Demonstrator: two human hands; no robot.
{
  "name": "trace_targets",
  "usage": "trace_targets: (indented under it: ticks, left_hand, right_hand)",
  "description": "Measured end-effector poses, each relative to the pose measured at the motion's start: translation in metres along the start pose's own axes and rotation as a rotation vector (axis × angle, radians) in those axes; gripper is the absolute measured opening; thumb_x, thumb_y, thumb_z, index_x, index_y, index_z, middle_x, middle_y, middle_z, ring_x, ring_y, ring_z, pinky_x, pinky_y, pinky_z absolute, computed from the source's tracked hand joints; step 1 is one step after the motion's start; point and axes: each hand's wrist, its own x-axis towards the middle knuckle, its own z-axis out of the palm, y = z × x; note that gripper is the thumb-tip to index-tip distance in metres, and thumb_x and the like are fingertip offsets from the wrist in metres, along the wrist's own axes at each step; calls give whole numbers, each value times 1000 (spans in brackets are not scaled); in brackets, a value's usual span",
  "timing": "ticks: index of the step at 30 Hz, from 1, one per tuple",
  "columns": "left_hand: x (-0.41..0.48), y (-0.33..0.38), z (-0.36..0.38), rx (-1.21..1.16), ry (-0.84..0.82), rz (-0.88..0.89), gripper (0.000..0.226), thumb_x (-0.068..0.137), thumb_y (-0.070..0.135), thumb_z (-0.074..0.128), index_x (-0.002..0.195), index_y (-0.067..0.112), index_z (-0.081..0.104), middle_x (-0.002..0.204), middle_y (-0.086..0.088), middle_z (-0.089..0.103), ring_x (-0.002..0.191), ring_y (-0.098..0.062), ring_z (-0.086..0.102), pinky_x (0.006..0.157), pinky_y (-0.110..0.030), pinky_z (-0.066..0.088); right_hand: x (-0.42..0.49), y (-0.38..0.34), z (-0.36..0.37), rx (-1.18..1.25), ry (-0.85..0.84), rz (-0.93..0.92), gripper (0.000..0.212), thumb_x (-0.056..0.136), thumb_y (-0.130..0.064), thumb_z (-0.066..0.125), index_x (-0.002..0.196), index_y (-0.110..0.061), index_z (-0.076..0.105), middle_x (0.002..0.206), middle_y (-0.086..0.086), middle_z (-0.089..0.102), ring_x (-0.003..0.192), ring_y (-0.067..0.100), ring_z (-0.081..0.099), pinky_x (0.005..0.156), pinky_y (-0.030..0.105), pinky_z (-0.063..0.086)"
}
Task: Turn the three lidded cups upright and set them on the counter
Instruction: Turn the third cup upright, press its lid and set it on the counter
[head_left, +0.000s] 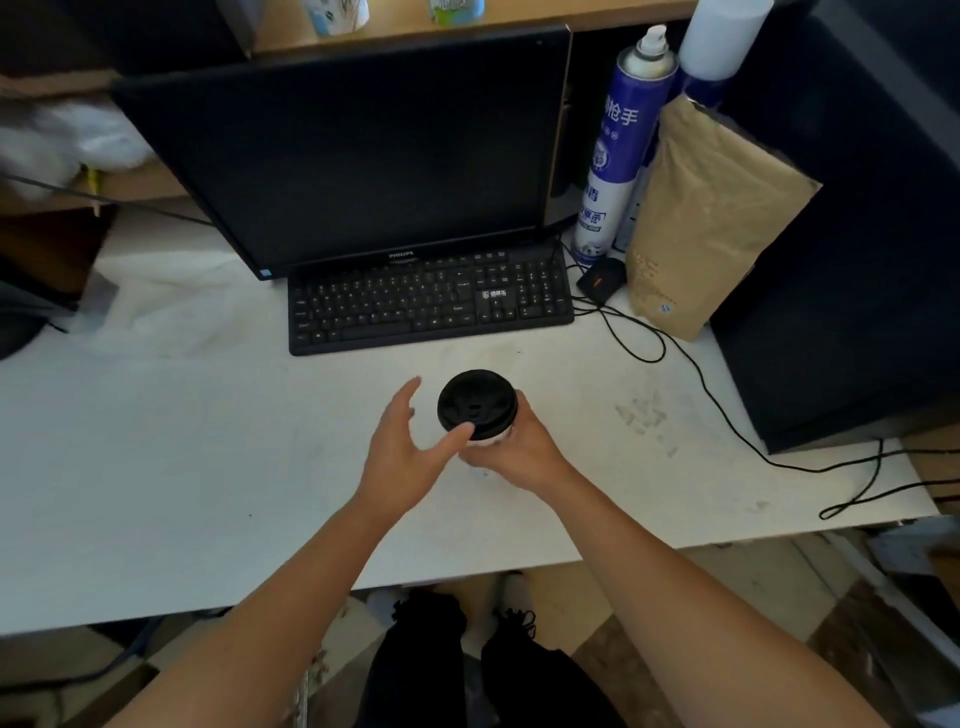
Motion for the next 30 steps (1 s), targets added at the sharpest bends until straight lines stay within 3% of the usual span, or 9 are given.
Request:
trace_targets:
  ticks: [2, 4, 6, 10, 16, 19, 25, 30]
  left_hand:
    - [-1, 15, -6, 44, -87, 176, 89, 78, 56, 74, 152, 31, 31, 153, 10, 38, 135, -8, 40, 109, -30, 38]
    - [0, 22, -13, 206, -176, 366, 78, 80, 53, 72, 147, 32, 39, 146, 12, 44, 133, -7, 41, 109, -28, 39]
    - [1, 26, -22, 320, -235, 497, 66, 84, 53, 67, 142, 31, 45, 139, 12, 47, 129, -8, 43, 107, -32, 43]
    - [2, 25, -32, 418, -270, 593, 54, 89, 52, 54, 134, 22, 48, 125, 7, 50, 113, -13, 51, 93, -34, 50]
    - [-9, 22, -22, 310, -138, 591, 48, 94, 44, 47, 132, 16, 48, 124, 4, 51, 110, -12, 52, 95, -23, 44]
    - [-17, 24, -14, 272, -67, 605, 43, 94, 40, 48, 129, 15, 49, 122, 7, 49, 110, -11, 50, 94, -11, 38]
    - [-27, 29, -5, 180, -13, 547, 40, 93, 36, 48, 128, 18, 49, 119, 7, 51, 110, -4, 49, 92, -8, 36]
    - [-34, 35, -1, 111, 53, 451, 40, 90, 38, 49, 127, 22, 48, 117, 9, 54, 108, -1, 51, 87, -5, 36]
  right_hand:
    - [-5, -4, 6, -62, -97, -22, 78, 64, -23, 89, 132, -33, 50, 120, -5, 67, 109, 16, 68, 83, 47, 62]
    - [-8, -9, 9, -143, -182, -79, 68, 66, -14, 86, 126, -27, 57, 111, 3, 70, 103, 22, 70, 85, 52, 61]
    - [-15, -16, 6, -159, -242, -106, 62, 69, -5, 81, 123, -27, 57, 111, 6, 69, 105, 24, 69, 91, 49, 59]
    - [-26, -23, -3, -201, -288, -56, 77, 66, -21, 82, 131, -38, 46, 117, -6, 66, 109, 14, 66, 96, 46, 57]
    - [-39, -38, 0, -269, -172, -132, 70, 68, -22, 87, 126, -32, 48, 109, -7, 67, 97, 15, 67, 73, 41, 63]
    - [-44, -41, 1, -303, -114, -175, 73, 66, -20, 86, 128, -29, 48, 109, -8, 67, 97, 16, 67, 76, 45, 62]
    - [-48, -38, 3, -405, -11, -253, 73, 59, -28, 85, 123, -33, 51, 110, -15, 64, 98, 14, 65, 80, 45, 59]
    - [-47, -39, 5, -559, 88, -355, 72, 61, -36, 86, 124, -26, 52, 113, -8, 64, 99, 19, 61, 82, 44, 55]
